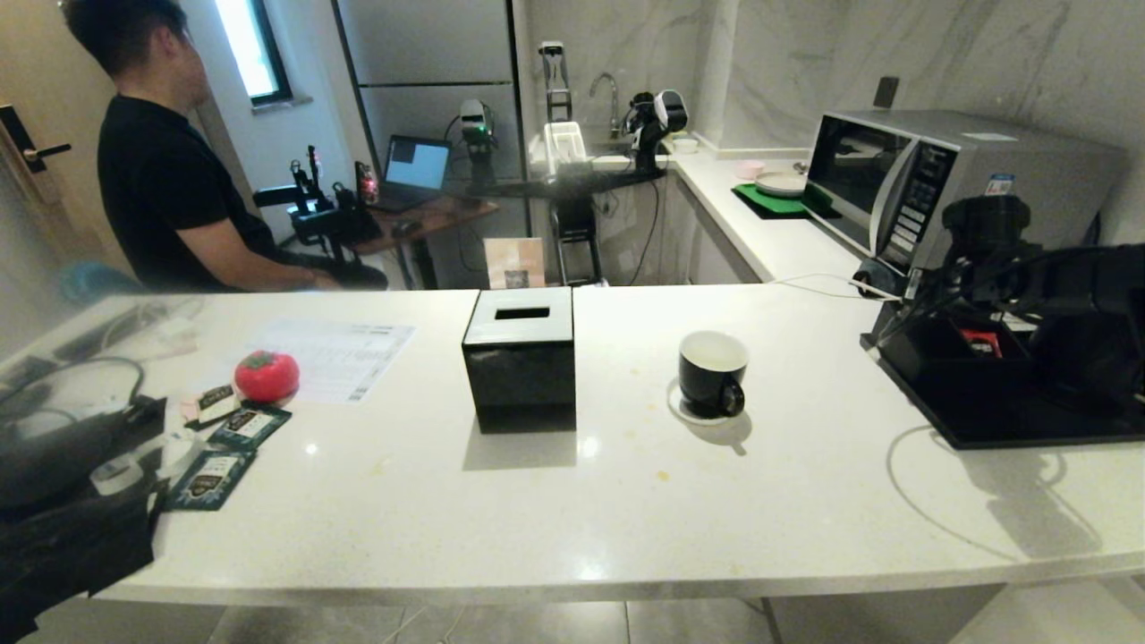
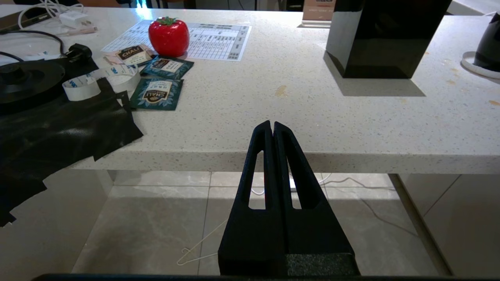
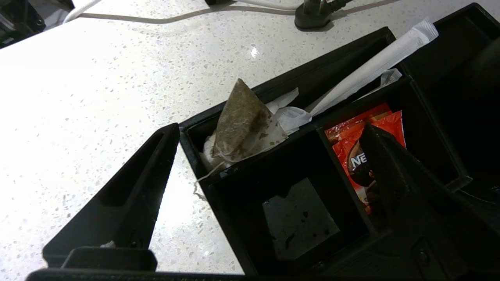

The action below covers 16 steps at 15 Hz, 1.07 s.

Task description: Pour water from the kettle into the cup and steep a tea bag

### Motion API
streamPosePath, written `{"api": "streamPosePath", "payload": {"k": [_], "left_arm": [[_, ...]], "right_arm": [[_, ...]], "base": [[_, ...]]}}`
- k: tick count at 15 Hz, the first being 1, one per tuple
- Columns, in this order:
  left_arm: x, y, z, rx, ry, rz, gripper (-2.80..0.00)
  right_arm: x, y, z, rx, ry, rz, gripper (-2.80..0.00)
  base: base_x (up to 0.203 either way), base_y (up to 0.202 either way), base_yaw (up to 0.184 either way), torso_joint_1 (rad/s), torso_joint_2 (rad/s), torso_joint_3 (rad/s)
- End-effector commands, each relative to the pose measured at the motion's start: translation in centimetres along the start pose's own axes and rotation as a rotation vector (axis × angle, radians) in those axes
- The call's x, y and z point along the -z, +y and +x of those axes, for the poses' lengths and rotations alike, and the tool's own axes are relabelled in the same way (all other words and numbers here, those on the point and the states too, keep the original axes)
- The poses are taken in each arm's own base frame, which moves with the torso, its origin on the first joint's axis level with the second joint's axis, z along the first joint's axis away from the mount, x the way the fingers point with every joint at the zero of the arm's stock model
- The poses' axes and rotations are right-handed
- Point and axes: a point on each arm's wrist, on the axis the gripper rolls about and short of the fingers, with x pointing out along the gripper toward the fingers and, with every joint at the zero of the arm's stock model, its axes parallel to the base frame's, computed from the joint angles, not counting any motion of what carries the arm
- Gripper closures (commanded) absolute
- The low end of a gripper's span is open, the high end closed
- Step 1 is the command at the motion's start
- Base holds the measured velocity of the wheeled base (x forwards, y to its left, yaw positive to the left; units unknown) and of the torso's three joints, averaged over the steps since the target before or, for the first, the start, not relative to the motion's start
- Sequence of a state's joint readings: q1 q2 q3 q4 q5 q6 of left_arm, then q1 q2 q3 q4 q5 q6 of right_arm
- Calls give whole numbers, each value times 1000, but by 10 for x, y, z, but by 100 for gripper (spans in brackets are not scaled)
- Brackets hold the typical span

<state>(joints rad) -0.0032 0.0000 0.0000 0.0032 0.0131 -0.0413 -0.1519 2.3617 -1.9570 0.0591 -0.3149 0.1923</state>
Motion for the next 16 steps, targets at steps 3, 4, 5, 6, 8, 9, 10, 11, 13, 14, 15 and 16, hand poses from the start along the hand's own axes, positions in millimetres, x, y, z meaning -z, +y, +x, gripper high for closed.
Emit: {"api": "streamPosePath", "payload": {"k": [3, 4, 5, 6, 8, 9, 10, 11, 13, 14, 15, 16], "left_arm": [[0, 0, 0, -1, 0, -2, 0], [0, 0, 0, -1, 0, -2, 0], [0, 0, 0, -1, 0, -2, 0], [0, 0, 0, -1, 0, -2, 0], [0, 0, 0, -1, 0, -2, 0], [0, 0, 0, -1, 0, -2, 0], [0, 0, 0, -1, 0, 0, 0], [0, 0, 0, -1, 0, -2, 0], [0, 0, 0, -1, 0, -2, 0], [0, 0, 0, -1, 0, -2, 0], [0, 0, 0, -1, 0, -1, 0], [0, 0, 0, -1, 0, -2, 0]], "right_arm": [[5, 1, 6, 3, 4, -1, -280], [6, 1, 7, 4, 6, -1, -280], [7, 1, 7, 10, 6, -2, -280], [7, 1, 7, 12, 7, -2, -280], [8, 0, 8, 14, 9, -2, -280], [8, 0, 8, 15, 9, -2, -280], [8, 0, 8, 14, 10, -3, -280], [8, 0, 9, 15, 12, -3, -280], [10, 1, 9, 14, 14, -4, -280], [9, 1, 9, 13, 13, -4, -280], [10, 1, 9, 14, 15, -5, -280], [10, 1, 9, 15, 14, -5, -280]], "base": [[0, 0, 0, 0, 0, 0], [0, 0, 0, 0, 0, 0], [0, 0, 0, 0, 0, 0], [0, 0, 0, 0, 0, 0], [0, 0, 0, 0, 0, 0], [0, 0, 0, 0, 0, 0], [0, 0, 0, 0, 0, 0], [0, 0, 0, 0, 0, 0], [0, 0, 0, 0, 0, 0], [0, 0, 0, 0, 0, 0], [0, 0, 0, 0, 0, 0], [0, 0, 0, 0, 0, 0]]}}
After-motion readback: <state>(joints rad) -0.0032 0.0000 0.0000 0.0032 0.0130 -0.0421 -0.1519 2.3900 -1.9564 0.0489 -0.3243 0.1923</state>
